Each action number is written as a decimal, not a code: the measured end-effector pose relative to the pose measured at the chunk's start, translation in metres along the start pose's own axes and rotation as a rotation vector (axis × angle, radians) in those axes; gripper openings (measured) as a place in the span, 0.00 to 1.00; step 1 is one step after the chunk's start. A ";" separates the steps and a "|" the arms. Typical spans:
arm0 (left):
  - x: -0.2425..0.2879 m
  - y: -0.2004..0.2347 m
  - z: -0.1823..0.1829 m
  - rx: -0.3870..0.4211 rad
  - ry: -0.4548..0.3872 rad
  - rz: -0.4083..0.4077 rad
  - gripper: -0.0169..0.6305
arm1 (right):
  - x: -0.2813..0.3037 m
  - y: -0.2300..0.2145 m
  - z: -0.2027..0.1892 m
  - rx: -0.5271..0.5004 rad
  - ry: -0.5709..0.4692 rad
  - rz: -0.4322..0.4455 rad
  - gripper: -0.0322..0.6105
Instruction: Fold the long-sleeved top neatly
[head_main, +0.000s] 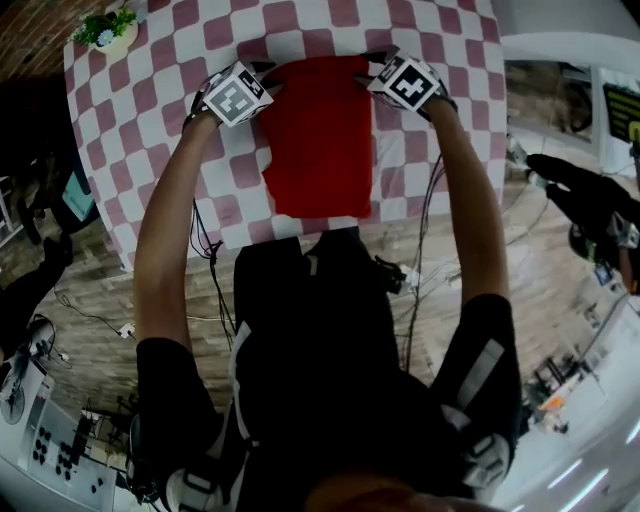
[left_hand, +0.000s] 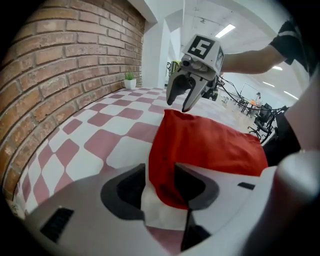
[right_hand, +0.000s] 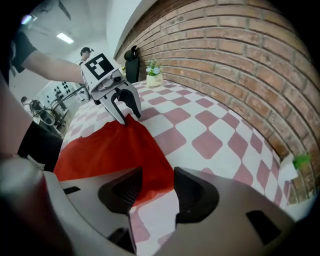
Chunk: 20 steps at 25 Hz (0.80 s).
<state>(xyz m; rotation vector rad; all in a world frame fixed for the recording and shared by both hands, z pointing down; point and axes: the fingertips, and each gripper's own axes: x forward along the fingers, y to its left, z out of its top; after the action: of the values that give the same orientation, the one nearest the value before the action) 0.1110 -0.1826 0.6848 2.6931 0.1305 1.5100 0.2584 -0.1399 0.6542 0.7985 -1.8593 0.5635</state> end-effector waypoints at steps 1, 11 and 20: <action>0.000 0.000 0.000 0.000 0.011 -0.010 0.28 | 0.001 -0.004 0.003 -0.017 0.014 0.007 0.32; 0.009 0.001 -0.004 -0.100 0.025 -0.080 0.29 | 0.041 -0.038 -0.020 -0.013 0.147 0.071 0.34; 0.017 0.000 -0.008 -0.104 0.051 -0.120 0.28 | 0.052 -0.035 -0.024 -0.012 0.161 0.131 0.33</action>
<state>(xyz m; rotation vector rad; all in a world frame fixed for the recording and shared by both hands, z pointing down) 0.1129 -0.1811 0.7033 2.5194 0.2057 1.5077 0.2836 -0.1609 0.7120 0.6083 -1.7731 0.6787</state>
